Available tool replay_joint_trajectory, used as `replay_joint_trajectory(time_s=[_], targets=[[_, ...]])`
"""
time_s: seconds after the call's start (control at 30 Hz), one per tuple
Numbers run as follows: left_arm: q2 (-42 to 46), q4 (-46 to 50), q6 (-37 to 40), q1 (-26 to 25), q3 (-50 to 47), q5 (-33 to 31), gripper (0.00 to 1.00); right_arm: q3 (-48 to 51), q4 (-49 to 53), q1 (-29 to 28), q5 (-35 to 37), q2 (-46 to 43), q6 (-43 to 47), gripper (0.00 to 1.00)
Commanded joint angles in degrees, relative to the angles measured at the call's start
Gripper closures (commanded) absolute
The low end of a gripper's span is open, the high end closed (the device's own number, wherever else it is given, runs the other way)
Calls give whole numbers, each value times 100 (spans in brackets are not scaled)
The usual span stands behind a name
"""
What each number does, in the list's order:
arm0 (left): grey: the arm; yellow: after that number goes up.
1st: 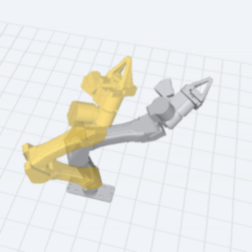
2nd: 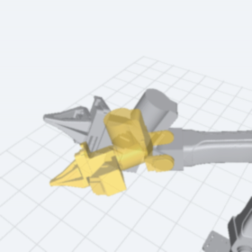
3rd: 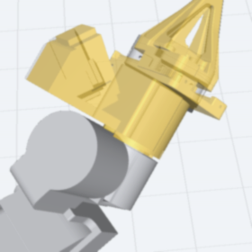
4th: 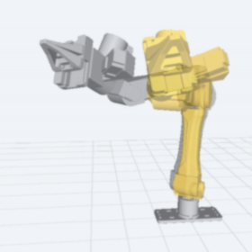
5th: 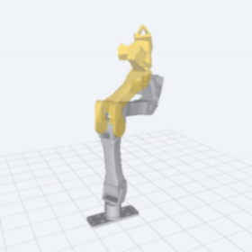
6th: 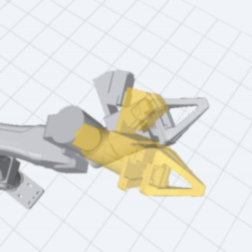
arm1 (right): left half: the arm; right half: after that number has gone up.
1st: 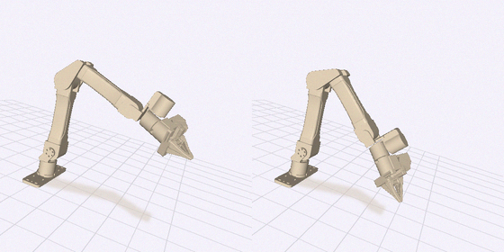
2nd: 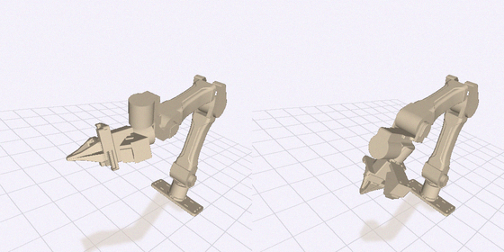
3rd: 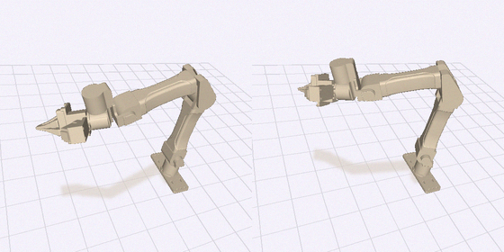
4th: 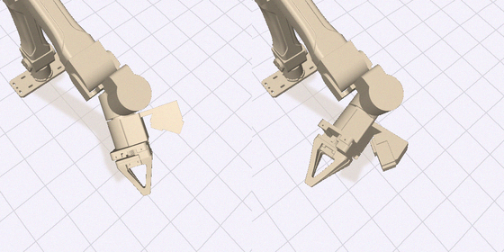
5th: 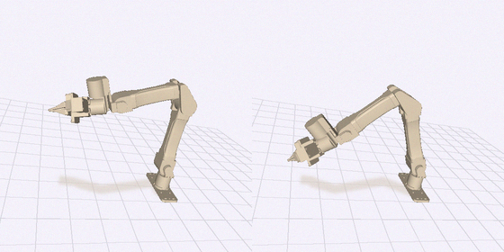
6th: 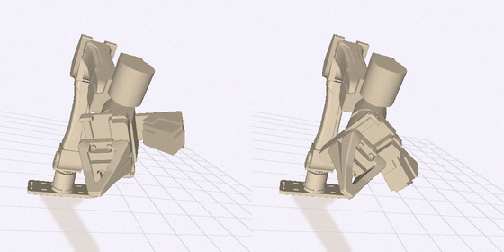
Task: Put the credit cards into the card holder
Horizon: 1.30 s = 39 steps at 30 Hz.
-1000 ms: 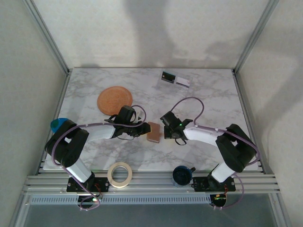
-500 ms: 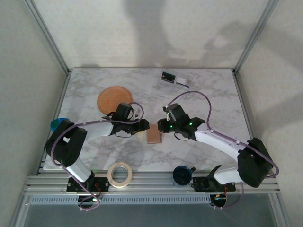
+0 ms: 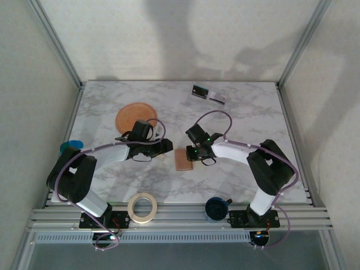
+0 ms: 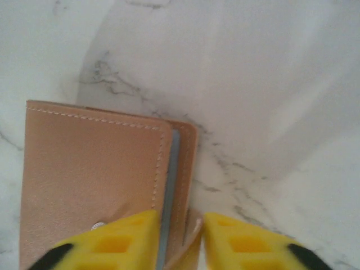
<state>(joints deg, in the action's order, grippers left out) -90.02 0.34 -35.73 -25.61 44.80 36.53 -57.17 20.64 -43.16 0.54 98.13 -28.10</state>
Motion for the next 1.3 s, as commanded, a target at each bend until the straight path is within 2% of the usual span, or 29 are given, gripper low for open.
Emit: replay_joint_trajectory(time_s=[0.0,0.07,0.27,0.4,0.5,0.67,0.77,1.0,1.17,1.27], targets=[[224,145,109,38,-123,-50,42,-157,231,-17,266,-155,94,92],[250,78,83,35,-155,21,42,-190,332,-19,113,-260,116,100],[228,31,154,25,-117,292,42,-198,252,-50,-574,-766,-79,100],[49,112,253,26,26,385,41,-319,303,-105,-784,-1073,-212,100],[107,63,239,46,-50,153,40,-380,208,-105,-1053,-1085,-220,100],[-107,-36,268,91,0,400,38,-207,-113,-105,-1360,-1046,-287,100],[-224,56,355,91,12,231,39,-171,-220,-103,-1597,-965,-293,100],[-336,239,516,132,51,12,40,-36,-126,-62,-1530,-1093,-132,100],[-434,191,508,188,90,134,42,134,95,11,-1207,-1052,-71,100],[-453,147,507,181,32,102,43,257,185,243,-1185,-1024,-35,100]])
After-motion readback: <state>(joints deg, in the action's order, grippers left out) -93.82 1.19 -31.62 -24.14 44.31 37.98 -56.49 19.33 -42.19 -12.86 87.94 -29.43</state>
